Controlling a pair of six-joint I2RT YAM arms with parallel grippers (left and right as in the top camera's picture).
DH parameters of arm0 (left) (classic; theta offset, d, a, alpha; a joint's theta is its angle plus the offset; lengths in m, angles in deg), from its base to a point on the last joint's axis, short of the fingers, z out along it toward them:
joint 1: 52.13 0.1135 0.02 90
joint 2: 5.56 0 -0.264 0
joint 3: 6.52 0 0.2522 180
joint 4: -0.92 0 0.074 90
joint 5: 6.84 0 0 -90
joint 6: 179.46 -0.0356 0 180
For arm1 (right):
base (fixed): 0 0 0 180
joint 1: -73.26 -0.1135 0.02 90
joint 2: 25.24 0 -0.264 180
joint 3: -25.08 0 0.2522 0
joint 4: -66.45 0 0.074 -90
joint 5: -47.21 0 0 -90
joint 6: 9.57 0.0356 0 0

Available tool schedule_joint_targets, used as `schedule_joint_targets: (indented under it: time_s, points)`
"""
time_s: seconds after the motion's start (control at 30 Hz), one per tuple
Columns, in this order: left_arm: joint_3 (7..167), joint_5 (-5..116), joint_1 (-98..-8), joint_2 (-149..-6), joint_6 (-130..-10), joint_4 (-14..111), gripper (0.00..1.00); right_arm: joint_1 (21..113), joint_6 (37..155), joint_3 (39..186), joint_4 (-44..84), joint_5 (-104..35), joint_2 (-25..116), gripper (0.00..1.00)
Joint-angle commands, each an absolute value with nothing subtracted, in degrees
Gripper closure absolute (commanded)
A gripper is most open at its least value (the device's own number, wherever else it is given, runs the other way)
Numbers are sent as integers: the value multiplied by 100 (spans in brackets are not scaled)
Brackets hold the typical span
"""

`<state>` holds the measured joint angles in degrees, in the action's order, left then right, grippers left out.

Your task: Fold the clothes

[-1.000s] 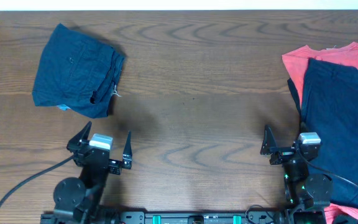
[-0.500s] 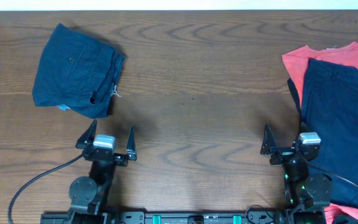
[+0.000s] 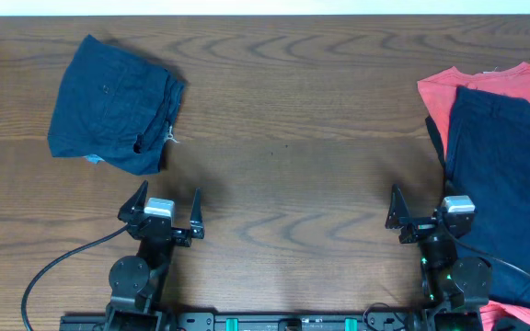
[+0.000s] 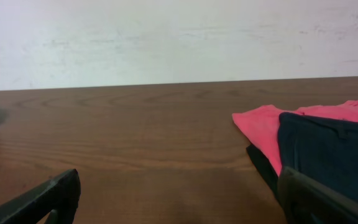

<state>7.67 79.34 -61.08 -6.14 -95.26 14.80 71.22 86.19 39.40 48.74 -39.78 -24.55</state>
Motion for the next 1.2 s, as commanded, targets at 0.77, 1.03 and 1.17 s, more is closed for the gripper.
schedule_joint_targets:
  time_s: [0.77,1.03,1.17]
  points:
    - [747,7978,-6078,-595,-9474,1845,2,7196,8551,3916,4879,-3957,-2486,1]
    - [747,7978,-6078,-595,-9474,1845,2,7196,8549,3916,4879,-3957,-2486,1]
    - [747,7978,-6078,-595,-9474,1845,2,7196,8551,3916,4879,-3954,-2486,1]
